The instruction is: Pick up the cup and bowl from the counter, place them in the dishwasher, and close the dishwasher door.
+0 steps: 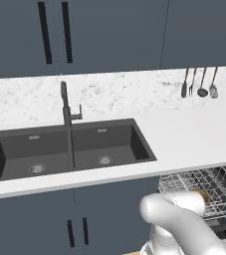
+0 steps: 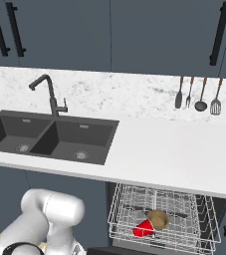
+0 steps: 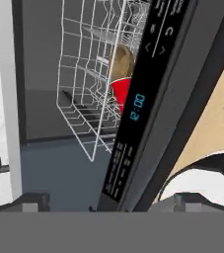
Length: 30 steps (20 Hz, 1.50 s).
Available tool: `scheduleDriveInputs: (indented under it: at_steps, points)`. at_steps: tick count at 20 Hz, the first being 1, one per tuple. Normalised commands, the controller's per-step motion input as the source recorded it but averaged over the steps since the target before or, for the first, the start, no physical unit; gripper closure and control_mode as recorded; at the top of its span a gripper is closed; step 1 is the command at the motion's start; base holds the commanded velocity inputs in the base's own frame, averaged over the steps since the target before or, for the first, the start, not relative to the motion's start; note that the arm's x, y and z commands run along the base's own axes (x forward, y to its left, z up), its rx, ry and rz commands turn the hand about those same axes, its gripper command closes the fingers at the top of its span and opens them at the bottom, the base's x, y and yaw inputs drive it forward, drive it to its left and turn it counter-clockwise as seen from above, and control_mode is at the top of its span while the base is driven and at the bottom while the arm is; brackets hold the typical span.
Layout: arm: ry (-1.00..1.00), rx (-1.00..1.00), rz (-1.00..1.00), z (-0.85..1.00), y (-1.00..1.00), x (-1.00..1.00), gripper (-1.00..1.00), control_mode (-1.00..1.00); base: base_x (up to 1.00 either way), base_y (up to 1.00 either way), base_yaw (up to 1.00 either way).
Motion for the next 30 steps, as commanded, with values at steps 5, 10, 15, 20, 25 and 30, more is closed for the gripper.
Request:
scheduleDriveInputs:
  at_steps: [5, 10, 15, 20, 25, 30]
  points:
    - [-0.33, 0.01, -0.27, -0.42, 0.54, 0.45, -1.00, -1.00, 0.00, 0.00, 0.00]
    - [-0.06, -0.02, -0.22, -0.55, 0.07, 0.16, -1.00, -1.00, 0.00, 0.00, 0.00]
    - [0.05, 0.00, -0.13, -0.54, 0.00, 0.29, -1.00, -1.00, 0.00, 0.00, 0.00]
    - [-0.06, 0.05, 0.00, -0.33, 0.00, 0.37, -1.00, -1.00, 0.00, 0.00, 0.00]
    - [-0.23, 0.09, -0.02, -0.36, 0.02, 0.50, -1.00, -1.00, 0.00, 0.00, 0.00]
    - [-0.33, 0.07, -0.05, -0.24, 0.19, 0.84, -1.00, -1.00, 0.00, 0.00, 0.00]
